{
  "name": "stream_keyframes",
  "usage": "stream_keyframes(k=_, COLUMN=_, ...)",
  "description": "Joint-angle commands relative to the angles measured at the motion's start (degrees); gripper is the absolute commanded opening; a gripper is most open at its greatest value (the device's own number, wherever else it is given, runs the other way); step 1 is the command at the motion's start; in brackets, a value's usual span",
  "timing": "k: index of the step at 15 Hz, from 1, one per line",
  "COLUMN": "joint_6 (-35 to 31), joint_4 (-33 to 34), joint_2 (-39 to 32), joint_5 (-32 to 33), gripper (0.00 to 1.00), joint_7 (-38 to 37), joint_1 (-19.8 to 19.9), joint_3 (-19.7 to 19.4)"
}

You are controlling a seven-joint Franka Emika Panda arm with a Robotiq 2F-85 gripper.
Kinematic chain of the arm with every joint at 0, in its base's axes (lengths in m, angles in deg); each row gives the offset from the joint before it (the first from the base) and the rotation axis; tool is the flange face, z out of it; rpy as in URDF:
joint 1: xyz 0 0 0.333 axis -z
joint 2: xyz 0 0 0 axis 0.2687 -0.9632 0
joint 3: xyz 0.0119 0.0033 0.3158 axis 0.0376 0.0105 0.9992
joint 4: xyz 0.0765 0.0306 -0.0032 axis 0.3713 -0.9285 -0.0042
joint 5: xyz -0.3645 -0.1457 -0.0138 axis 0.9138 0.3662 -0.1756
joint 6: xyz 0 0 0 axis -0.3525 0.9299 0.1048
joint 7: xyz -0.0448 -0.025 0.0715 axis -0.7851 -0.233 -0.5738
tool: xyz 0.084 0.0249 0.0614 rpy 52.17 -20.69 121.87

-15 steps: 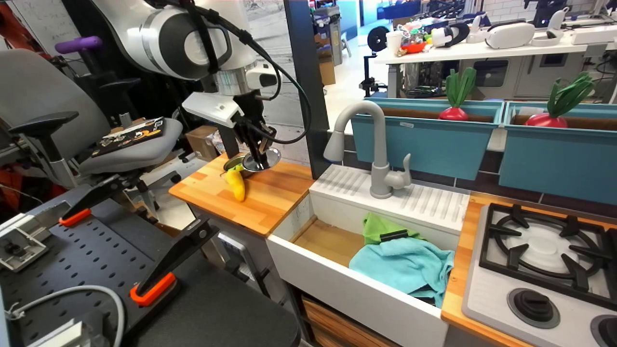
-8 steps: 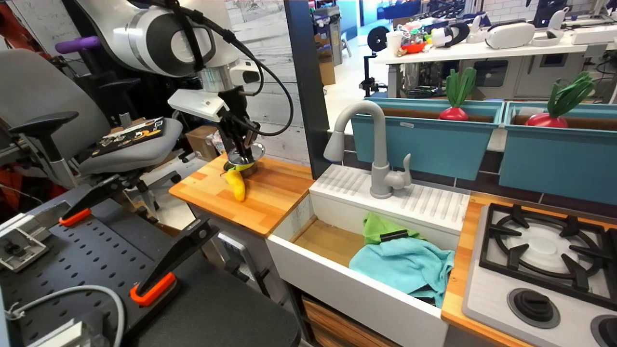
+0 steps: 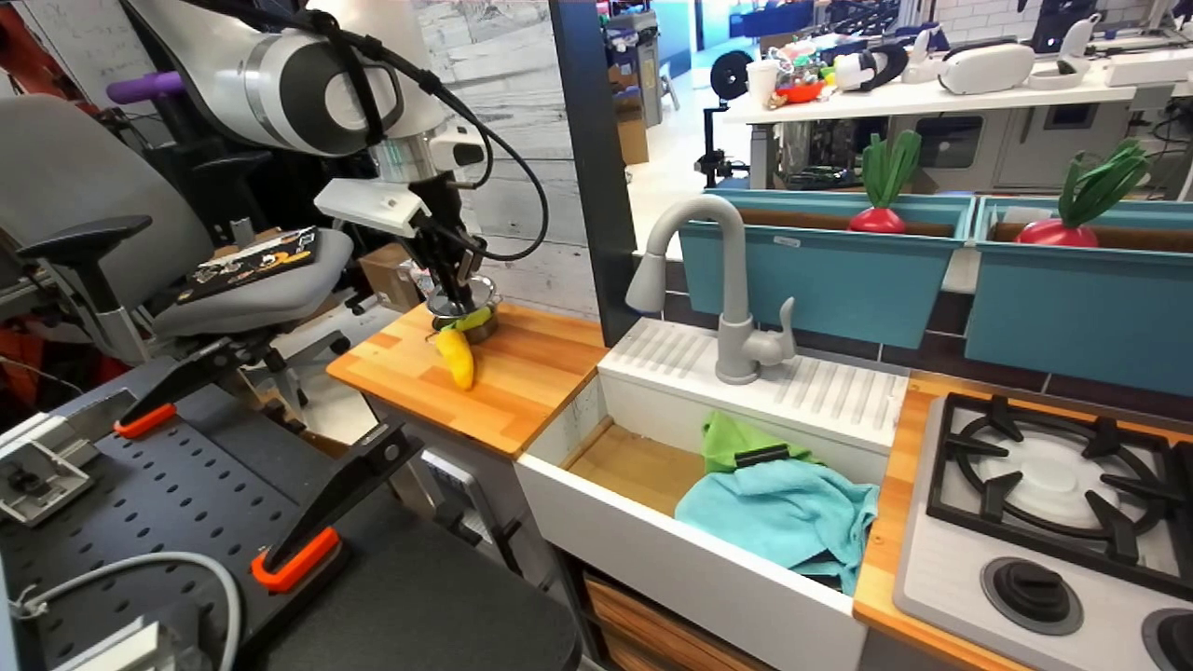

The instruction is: Cover the silver pot

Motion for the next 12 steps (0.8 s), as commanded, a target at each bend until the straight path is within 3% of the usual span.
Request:
stream_keyframes(k=1, joint_6=2.1, joint_4=4.7, joint_2=-3.4, joint_5=0.7, gripper=0.05, joint_7=-1.1, joint_1=-1.9, joint_3=-1.3)
stream_keyframes(k=12, joint_6=6.6, joint_4=13.0, joint_2=-8.9, joint_5=1.4, gripper=0.05, joint_7=-2.4, joint_1=-5.1, joint_3=-2.9)
